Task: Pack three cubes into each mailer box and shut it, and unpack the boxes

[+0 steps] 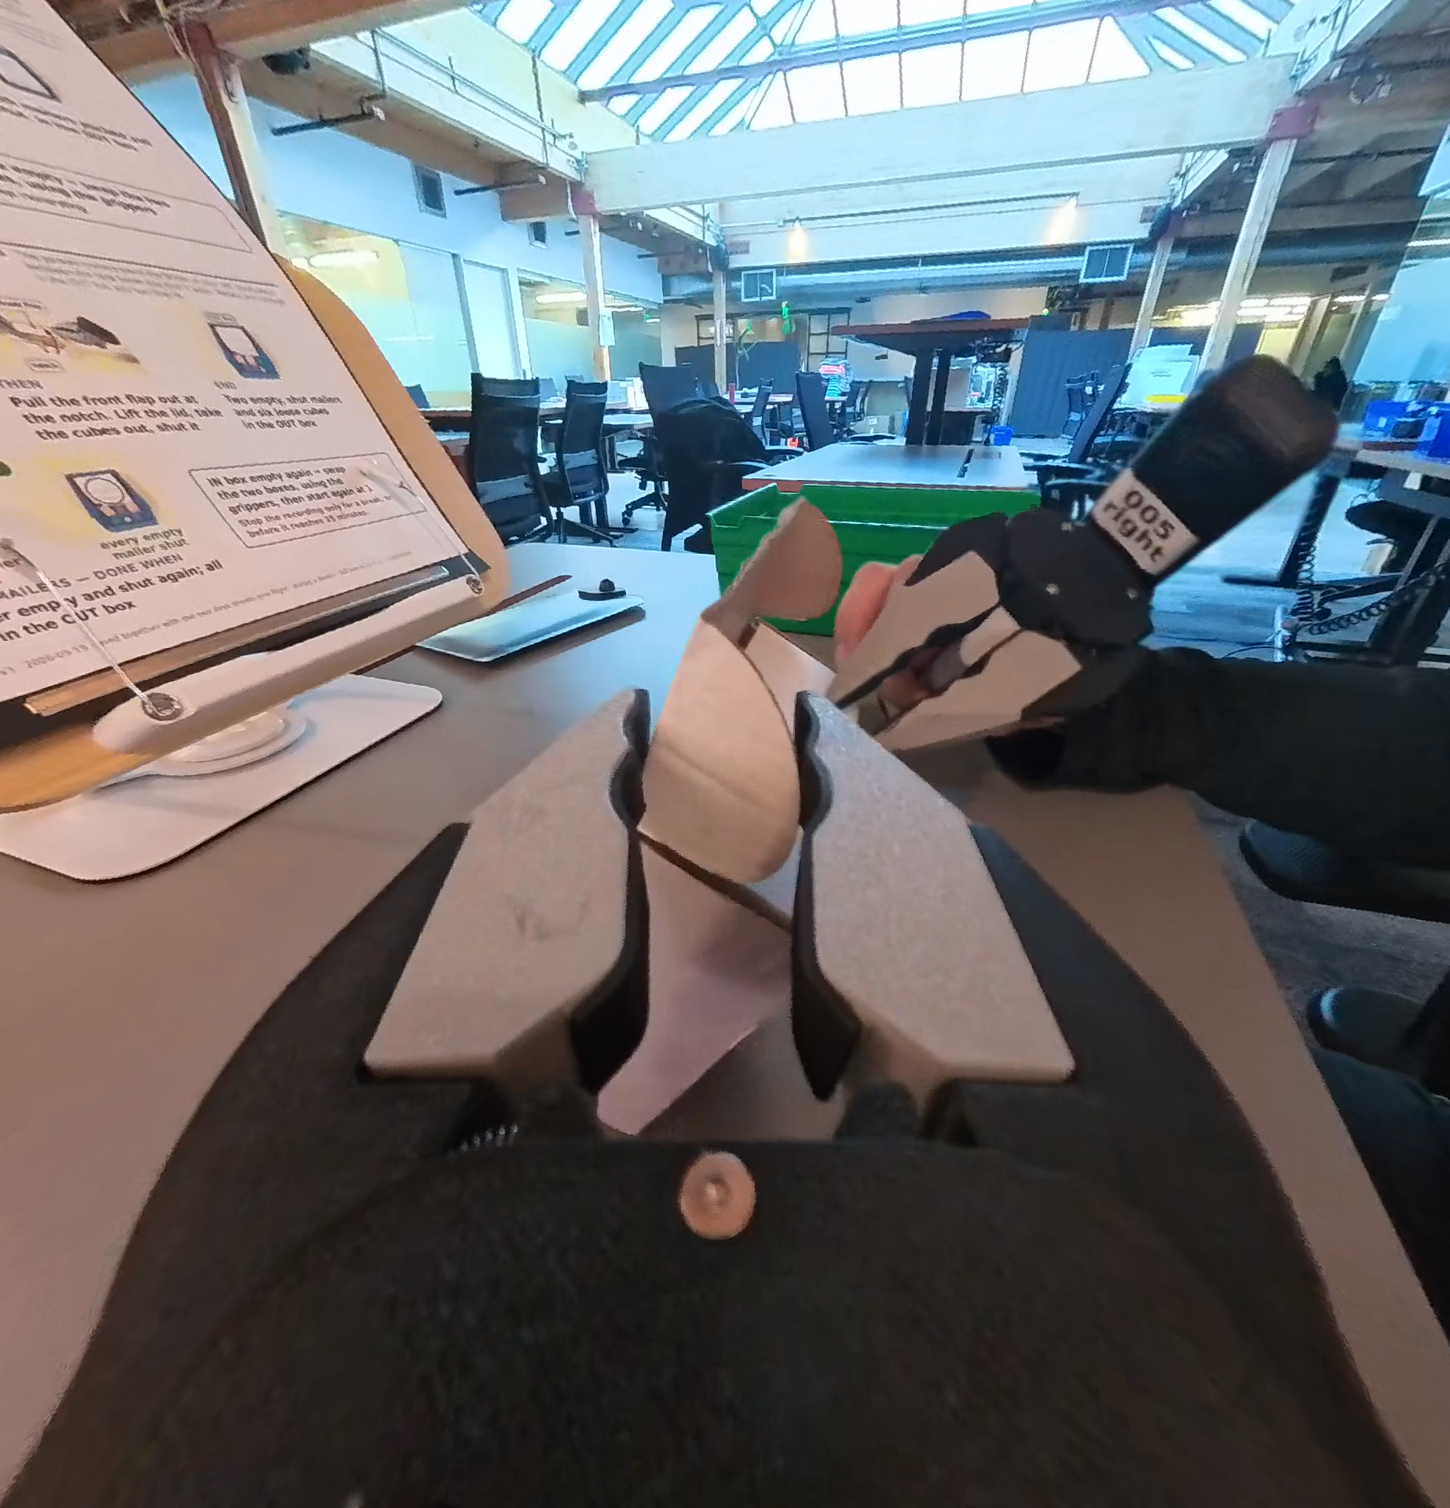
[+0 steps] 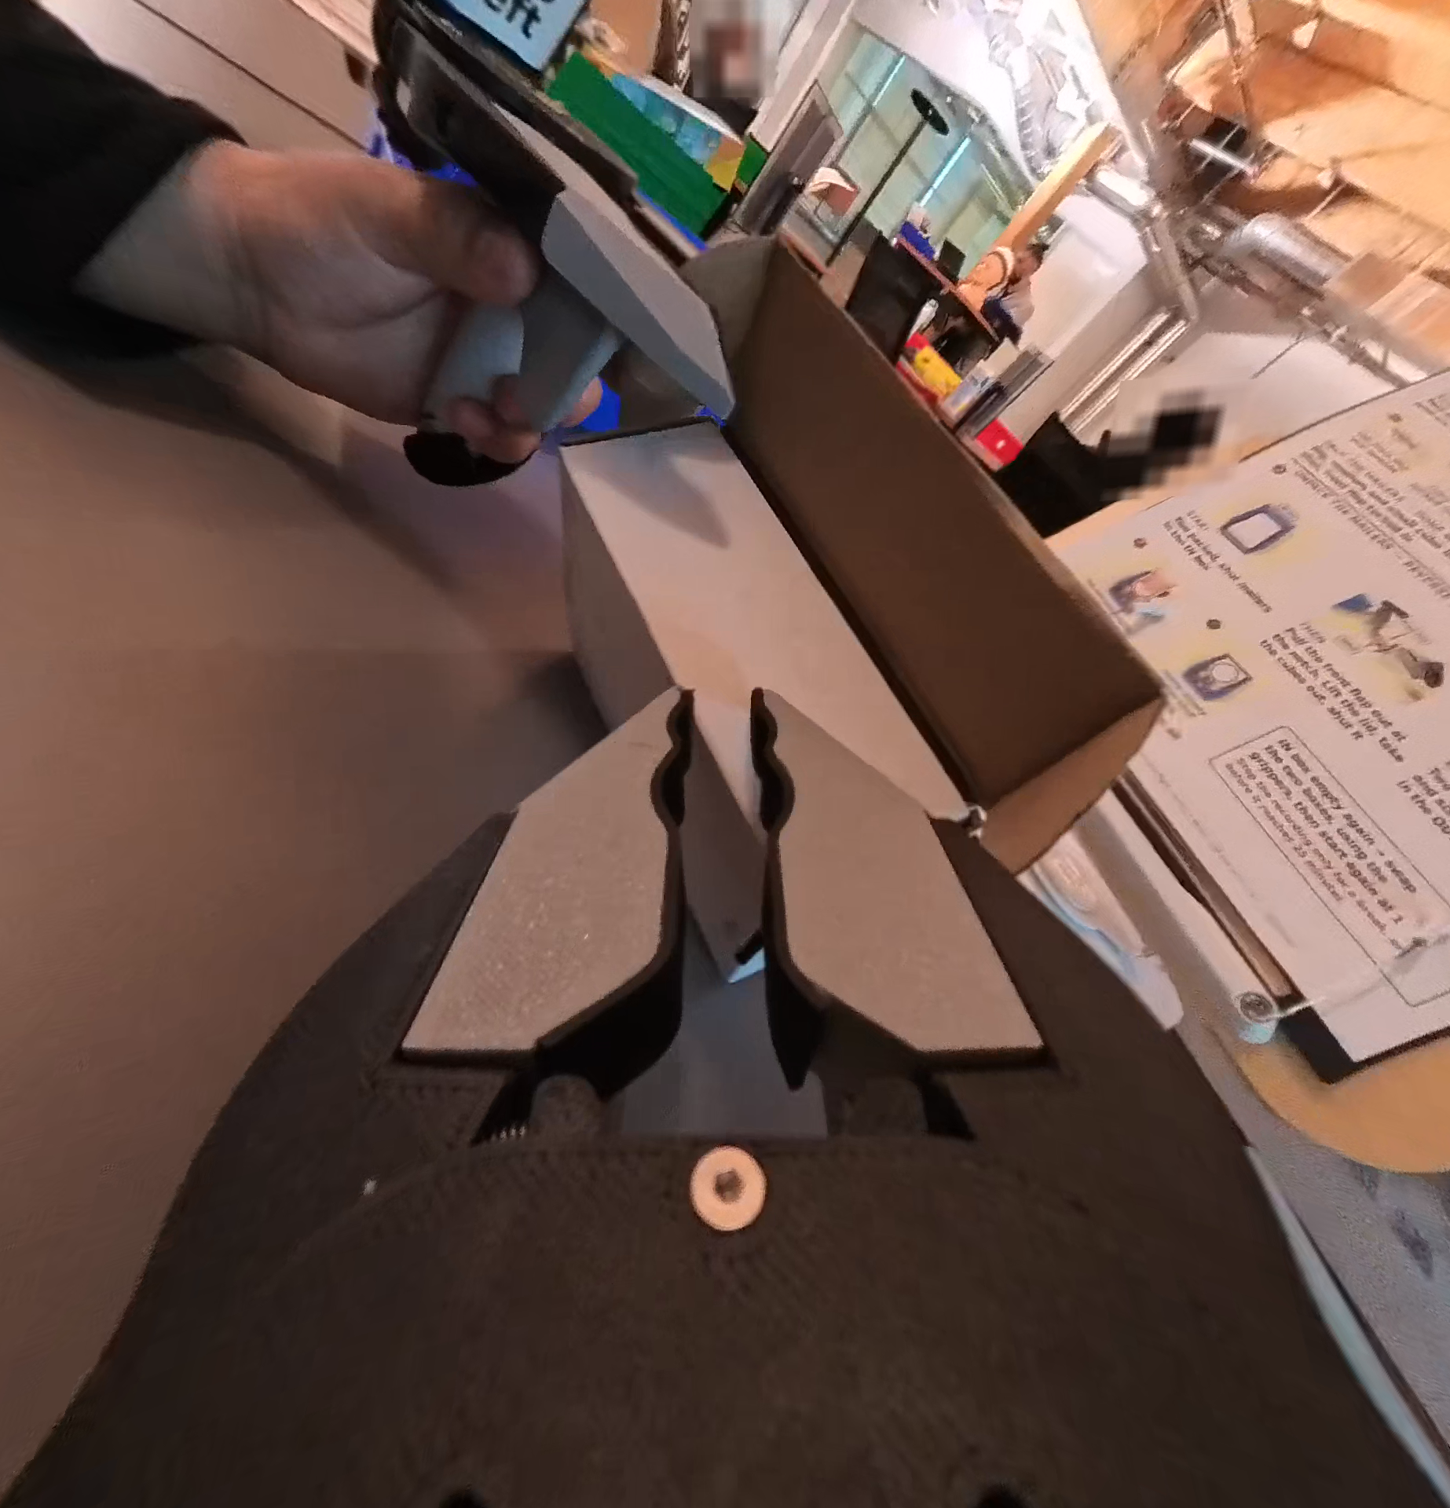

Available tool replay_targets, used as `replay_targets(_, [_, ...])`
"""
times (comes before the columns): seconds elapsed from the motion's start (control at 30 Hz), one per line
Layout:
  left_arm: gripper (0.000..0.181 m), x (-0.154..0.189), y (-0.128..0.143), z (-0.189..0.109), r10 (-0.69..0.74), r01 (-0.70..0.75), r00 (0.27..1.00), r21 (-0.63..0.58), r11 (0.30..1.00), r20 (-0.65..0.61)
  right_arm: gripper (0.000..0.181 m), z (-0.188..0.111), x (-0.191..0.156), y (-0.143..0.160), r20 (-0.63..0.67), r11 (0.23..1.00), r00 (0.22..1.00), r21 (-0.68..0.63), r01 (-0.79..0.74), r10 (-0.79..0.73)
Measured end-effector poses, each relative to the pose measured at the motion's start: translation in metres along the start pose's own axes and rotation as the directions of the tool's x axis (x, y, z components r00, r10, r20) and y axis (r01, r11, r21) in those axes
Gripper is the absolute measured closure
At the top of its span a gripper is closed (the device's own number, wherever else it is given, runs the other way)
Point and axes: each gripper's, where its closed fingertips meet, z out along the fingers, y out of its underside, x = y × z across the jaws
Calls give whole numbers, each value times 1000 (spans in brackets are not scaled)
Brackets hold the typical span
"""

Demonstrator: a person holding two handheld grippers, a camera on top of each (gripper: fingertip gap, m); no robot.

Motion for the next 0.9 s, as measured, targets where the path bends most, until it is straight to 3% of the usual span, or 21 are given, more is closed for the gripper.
replay_targets(0.03, [147,0,0,0,2,-2,1000,-2,1000,0,167,-1,2,-1,0,1000,1000,2,-12,12])
replay_targets(0.1, [147,2,1,0,14,-14,1000,-7,1000,-6,154,-5,8,-6,-21,999,999,37,-32,33])
replay_targets(0.27, [148,12,2,2,17,-18,998,-18,1000,-53,149,-4,12,-7,-61,1000,998,26,-14,15])
replay_targets(0.43, [148,17,7,5,19,-22,997,-49,999,-76,152,6,0,1,-64,990,990,-67,123,-127])
replay_targets(0.63, [148,11,7,6,-62,59,996,-52,997,-62,156,14,-18,14,-28,919,932,-176,352,-362])
replay_targets(0.73, [148,6,6,4,-86,84,995,-43,996,-47,154,17,-22,17,-6,915,931,-188,357,-365])
replay_targets(0.9, [148,4,7,4,-93,91,995,-52,995,-37,143,13,-1,13,-108,926,932,-198,322,-347])
